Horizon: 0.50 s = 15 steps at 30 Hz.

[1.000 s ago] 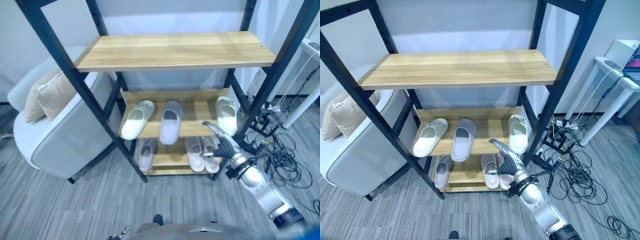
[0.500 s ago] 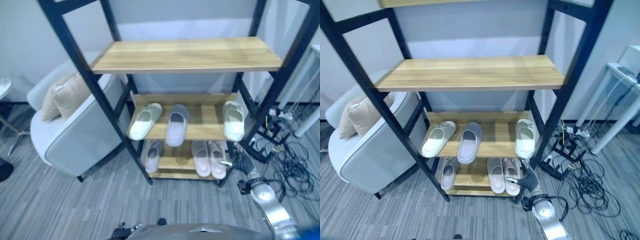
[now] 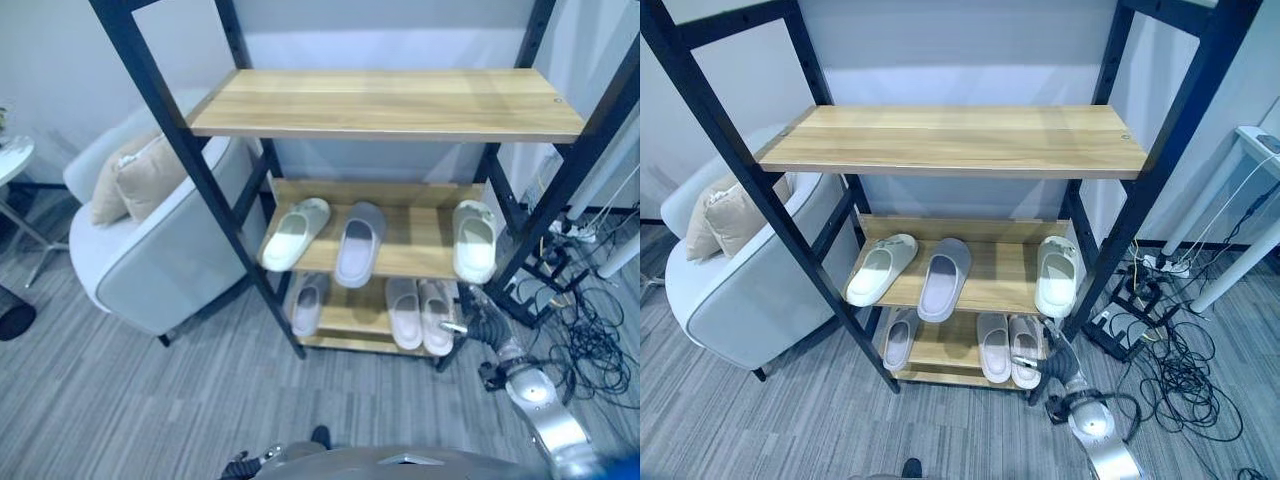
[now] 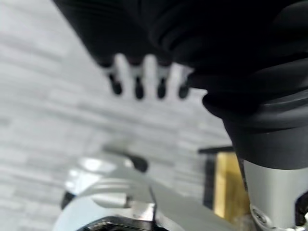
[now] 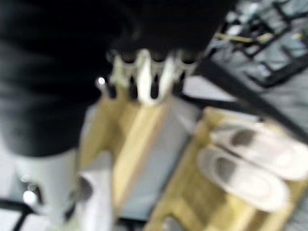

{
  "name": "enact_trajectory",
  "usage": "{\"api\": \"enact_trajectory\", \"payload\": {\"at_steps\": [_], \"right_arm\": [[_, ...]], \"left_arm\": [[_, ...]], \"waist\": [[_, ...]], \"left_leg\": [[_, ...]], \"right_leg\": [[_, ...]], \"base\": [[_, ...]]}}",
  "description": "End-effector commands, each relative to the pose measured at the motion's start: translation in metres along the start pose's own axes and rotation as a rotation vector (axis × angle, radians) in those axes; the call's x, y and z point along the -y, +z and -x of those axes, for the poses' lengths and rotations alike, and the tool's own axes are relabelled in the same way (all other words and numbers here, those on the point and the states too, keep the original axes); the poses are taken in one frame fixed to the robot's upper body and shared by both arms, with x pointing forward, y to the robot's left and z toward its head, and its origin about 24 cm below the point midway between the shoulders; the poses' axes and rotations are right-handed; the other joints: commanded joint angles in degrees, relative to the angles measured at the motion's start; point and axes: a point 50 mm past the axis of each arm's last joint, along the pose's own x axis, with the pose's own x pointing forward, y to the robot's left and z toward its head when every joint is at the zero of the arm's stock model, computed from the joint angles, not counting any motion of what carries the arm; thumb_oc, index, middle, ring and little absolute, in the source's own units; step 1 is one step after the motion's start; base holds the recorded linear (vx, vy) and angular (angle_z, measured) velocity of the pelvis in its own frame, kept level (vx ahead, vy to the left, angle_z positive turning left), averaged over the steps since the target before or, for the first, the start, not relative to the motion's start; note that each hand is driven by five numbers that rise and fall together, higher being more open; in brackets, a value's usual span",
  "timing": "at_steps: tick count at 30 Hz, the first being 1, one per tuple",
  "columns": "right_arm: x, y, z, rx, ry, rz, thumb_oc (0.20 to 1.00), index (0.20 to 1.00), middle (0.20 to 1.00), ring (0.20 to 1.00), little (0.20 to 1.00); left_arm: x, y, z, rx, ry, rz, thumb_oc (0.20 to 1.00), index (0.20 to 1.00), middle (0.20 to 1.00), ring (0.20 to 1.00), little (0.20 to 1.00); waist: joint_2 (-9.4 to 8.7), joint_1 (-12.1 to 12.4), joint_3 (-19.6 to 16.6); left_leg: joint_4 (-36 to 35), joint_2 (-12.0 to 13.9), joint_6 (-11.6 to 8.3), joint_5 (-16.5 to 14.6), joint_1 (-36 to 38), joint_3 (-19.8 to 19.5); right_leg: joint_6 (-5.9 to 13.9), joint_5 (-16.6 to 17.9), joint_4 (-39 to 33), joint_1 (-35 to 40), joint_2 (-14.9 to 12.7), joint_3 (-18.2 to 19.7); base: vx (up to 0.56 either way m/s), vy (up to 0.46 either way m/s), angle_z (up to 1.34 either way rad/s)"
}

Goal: Arrange the slippers neatly on the shoe rack.

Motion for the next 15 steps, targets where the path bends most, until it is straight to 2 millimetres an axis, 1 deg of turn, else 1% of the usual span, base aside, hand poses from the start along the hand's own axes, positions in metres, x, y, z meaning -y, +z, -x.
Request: {"api": "enact_trajectory", "payload": {"at_steps": [1, 2, 3, 4, 6, 7, 8, 9, 11, 12, 13, 14, 15], "right_arm": [[0.003, 0.071, -0.023, 0.319, -0.041, -0.04, 1.0, 1.0, 1.0, 1.0, 1.0], [0.004, 0.09, -0.028, 0.388, -0.052, -0.044, 1.0, 1.0, 1.0, 1.0, 1.0], [0.005, 0.096, -0.03, 0.409, -0.06, -0.048, 1.0, 1.0, 1.0, 1.0, 1.0], [0.005, 0.096, -0.03, 0.41, -0.06, -0.048, 1.0, 1.0, 1.0, 1.0, 1.0], [0.007, 0.109, -0.038, 0.445, -0.081, -0.049, 1.0, 1.0, 1.0, 1.0, 1.0], [0.009, 0.114, -0.044, 0.45, -0.11, -0.044, 1.0, 1.0, 1.0, 1.0, 1.0], [0.009, 0.115, -0.044, 0.451, -0.111, -0.044, 1.0, 1.0, 1.0, 1.0, 1.0], [0.017, 0.119, -0.052, 0.448, -0.165, -0.03, 1.0, 1.0, 1.0, 1.0, 1.0], [0.021, 0.122, -0.056, 0.449, -0.192, -0.034, 1.0, 1.0, 1.0, 1.0, 1.0], [0.025, 0.124, -0.06, 0.447, -0.22, -0.032, 1.0, 1.0, 1.0, 1.0, 1.0], [0.037, 0.129, -0.066, 0.443, -0.285, -0.003, 1.0, 1.0, 1.0, 1.0, 1.0], [0.037, 0.13, -0.066, 0.443, -0.286, -0.003, 1.0, 1.0, 1.0, 1.0, 1.0], [0.048, 0.139, -0.072, 0.46, -0.352, -0.022, 1.0, 1.0, 1.0, 1.0, 1.0]], "left_arm": [[-0.003, 0.013, -0.003, 0.007, -0.009, -0.111, 1.0, 1.0, 1.0, 1.0, 1.0], [-0.004, 0.013, -0.003, 0.001, -0.006, -0.123, 1.0, 1.0, 1.0, 1.0, 1.0], [-0.005, 0.013, -0.003, -0.002, -0.005, -0.129, 1.0, 1.0, 1.0, 1.0, 1.0], [-0.005, 0.013, -0.004, -0.002, -0.005, -0.129, 1.0, 1.0, 1.0, 1.0, 1.0], [-0.007, 0.014, -0.004, -0.003, 0.004, -0.147, 1.0, 1.0, 1.0, 1.0, 1.0], [-0.009, 0.017, -0.004, 0.006, 0.011, -0.151, 1.0, 1.0, 1.0, 1.0, 1.0], [-0.009, 0.017, -0.004, 0.007, 0.012, -0.151, 1.0, 1.0, 1.0, 1.0, 1.0], [-0.009, 0.022, -0.005, 0.023, 0.013, -0.165, 1.0, 1.0, 1.0, 1.0, 1.0], [-0.009, 0.024, -0.005, 0.03, 0.016, -0.17, 1.0, 1.0, 1.0, 1.0, 1.0], [-0.009, 0.029, -0.006, 0.043, 0.017, -0.173, 1.0, 1.0, 1.0, 1.0, 1.0], [-0.006, 0.04, -0.006, 0.08, 0.017, -0.175, 1.0, 1.0, 1.0, 1.0, 1.0], [-0.006, 0.04, -0.006, 0.081, 0.017, -0.175, 1.0, 1.0, 1.0, 1.0, 1.0], [-0.004, 0.052, -0.007, 0.124, 0.022, -0.17, 1.0, 1.0, 1.0, 1.0, 1.0]], "waist": [[-4.89, 1.5, 1.8], [-5.39, 2.3, 2.1], [-5.58, 2.7, 2.2], [-5.59, 2.7, 2.2], [-6.15, 3.5, 2.7], [-6.5, 4.4, 3.0], [-6.53, 4.4, 3.1], [-6.74, 5.3, 3.8], [-6.85, 5.6, 4.2], [-6.95, 5.8, 4.7], [-7.05, 6.4, 6.0], [-7.06, 6.4, 6.0], [-7.14, 6.8, 7.3]], "left_leg": [[3.2, -1.0, 1.51, -5.1, -2.5, -4.5], [3.3, -1.1, 1.63, -5.1, -3.1, -4.6], [3.3, -1.2, 1.7, -5.2, -3.3, -4.7], [3.3, -1.2, 1.7, -5.2, -3.3, -4.7], [3.4, -1.5, 1.92, -5.4, -4.0, -4.7], [3.7, -1.7, 2.14, -5.6, -4.6, -4.8], [3.8, -1.8, 2.14, -5.6, -4.7, -4.8], [4.5, -2.2, 2.31, -5.9, -5.8, -5.0], [4.9, -2.4, 2.36, -6.0, -6.4, -5.1], [5.7, -2.7, 2.4, -6.2, -7.3, -5.2], [7.2, -3.3, 2.44, -6.5, -9.2, -5.6], [7.3, -3.3, 2.45, -6.5, -9.3, -5.6], [8.8, -3.9, 2.48, -6.8, -11.2, -6.0]], "right_leg": [[-0.27, -5.1, 4.6, -1.1, 0.3, 1.9], [-0.16, -4.9, 4.4, -1.5, 0.1, 1.6], [-0.12, -4.8, 4.3, -1.7, 0.1, 1.6], [-0.11, -4.8, 4.3, -1.7, 0.1, 1.6], [0.14, -4.6, 4.2, -2.0, -0.1, 1.3], [0.32, -4.4, 4.1, -2.3, -0.3, 1.0], [0.33, -4.4, 4.1, -2.4, -0.4, 1.0], [0.5, -4.2, 4.2, -2.8, -0.7, 0.6], [0.54, -4.2, 4.3, -3.2, -0.9, 0.5], [0.57, -4.1, 4.4, -3.5, -1.1, 0.4], [0.64, -4.0, 4.8, -4.3, -1.4, 0.1], [0.65, -4.0, 4.9, -4.4, -1.4, 0.1], [0.64, -3.7, 5.4, -5.4, -1.7, -0.1]], "base": [[0.06, 0.1, 0.12], [0.05, 0.1, 0.12], [0.04, 0.073, 0.11], [0.03, 0.051, 0.11], [0.03, 0.062, 0.11], [0.03, 0.06, 0.11], [0.02, 0.088, 0.1], [0.0, 0.072, 0.11], [-0.01, 0.056, 0.12], [-0.05, 0.047, 0.12], [-0.05, 0.048, 0.14], [-0.08, 0.07, 0.21], [-0.05, 0.041, 0.22]]}}
